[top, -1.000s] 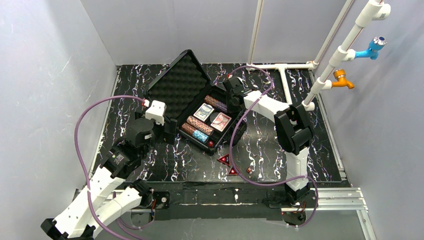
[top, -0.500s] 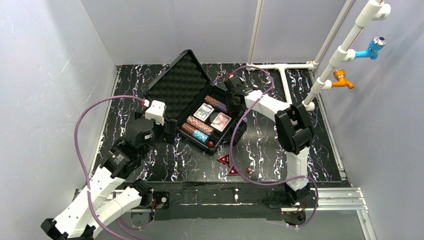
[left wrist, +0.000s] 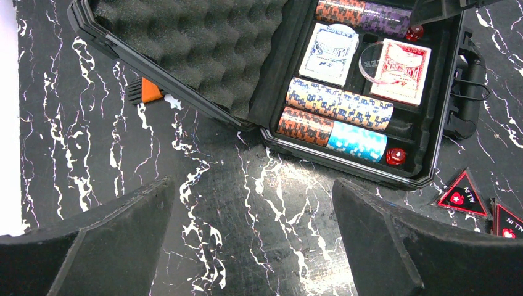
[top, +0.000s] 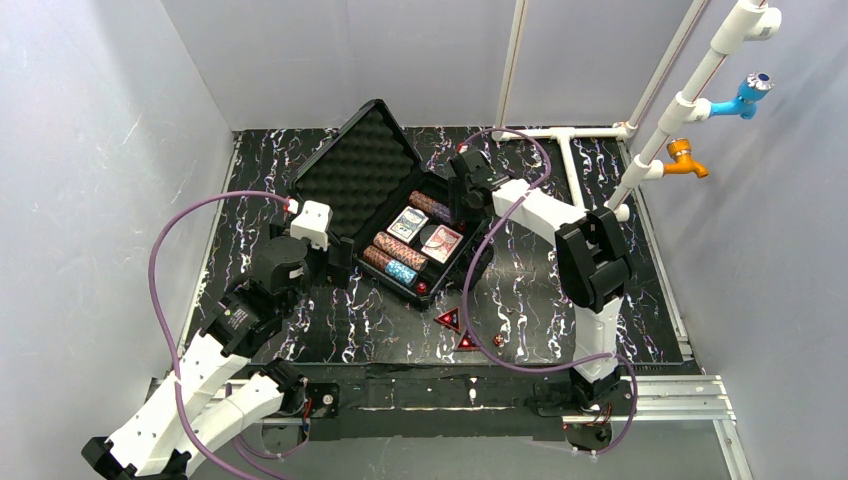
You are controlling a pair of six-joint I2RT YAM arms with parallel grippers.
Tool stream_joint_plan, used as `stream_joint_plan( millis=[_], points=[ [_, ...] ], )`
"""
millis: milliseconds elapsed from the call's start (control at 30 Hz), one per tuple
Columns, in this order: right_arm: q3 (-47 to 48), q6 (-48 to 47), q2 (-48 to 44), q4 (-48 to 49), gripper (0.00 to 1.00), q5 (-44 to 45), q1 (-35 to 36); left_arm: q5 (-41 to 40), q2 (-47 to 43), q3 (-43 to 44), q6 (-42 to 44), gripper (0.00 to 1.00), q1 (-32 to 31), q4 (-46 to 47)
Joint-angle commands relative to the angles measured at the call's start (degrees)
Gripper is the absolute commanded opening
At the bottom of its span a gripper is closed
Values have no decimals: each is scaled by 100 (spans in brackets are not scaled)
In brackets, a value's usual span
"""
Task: Pack up texas hold em set
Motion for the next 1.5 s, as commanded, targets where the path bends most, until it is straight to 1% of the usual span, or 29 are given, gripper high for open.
stream_joint_plan(
  millis=[0, 67, 133, 233, 333, 367, 567, 833, 900, 967, 1100, 1200, 1267, 1333, 1467],
  points=[
    [168, -69, -467, 192, 57, -36, 8, -92, -25, -8, 52, 99, 28, 13],
    [151, -77, -561, 174, 60, -23, 7, -92, -25, -8, 52, 99, 28, 8],
    [115, -94, -671, 160, 66, -12, 7, -92, -25, -8, 56, 99, 32, 9],
    [-39, -137, -911, 217, 79, -10, 8, -75, -25, -8, 49, 99, 28, 10],
    [-282, -182, -1212, 368, 96, 12, 7, -70, -33, -8, 45, 99, 28, 8],
    [-351, -210, -1345, 423, 98, 16, 7, -68, -29, -8, 50, 99, 28, 8],
    [-720, -350, -1916, 508, 98, 83, 8, -33, -1, 0, 51, 99, 24, 8],
    [-1688, -127, -2949, 697, 98, 460, -81, -4, 12, 1, 51, 99, 27, 7],
    [-1863, 2, -3157, 661, 98, 257, -181, 18, 15, 8, 43, 99, 25, 12],
    [-1945, 58, -3291, 506, 98, -122, -294, 38, 19, 9, 43, 99, 28, 3],
    [-2097, 176, -3477, 47, 98, -581, -317, 66, -5, 18, 43, 99, 27, -1],
    [-2013, 272, -3442, -777, 98, -561, -317, 75, -29, 26, 34, 99, 28, -1],
    [-2039, 304, -3451, -1146, 98, -475, -317, 83, -50, 27, 34, 99, 25, -6],
    [-2186, 281, -3560, -1314, 98, -457, -312, 92, -68, 27, 29, 99, 27, -10],
    [-2556, 59, -3943, -1279, 98, -750, -238, 102, -88, 35, 25, 99, 26, -9]
  ],
)
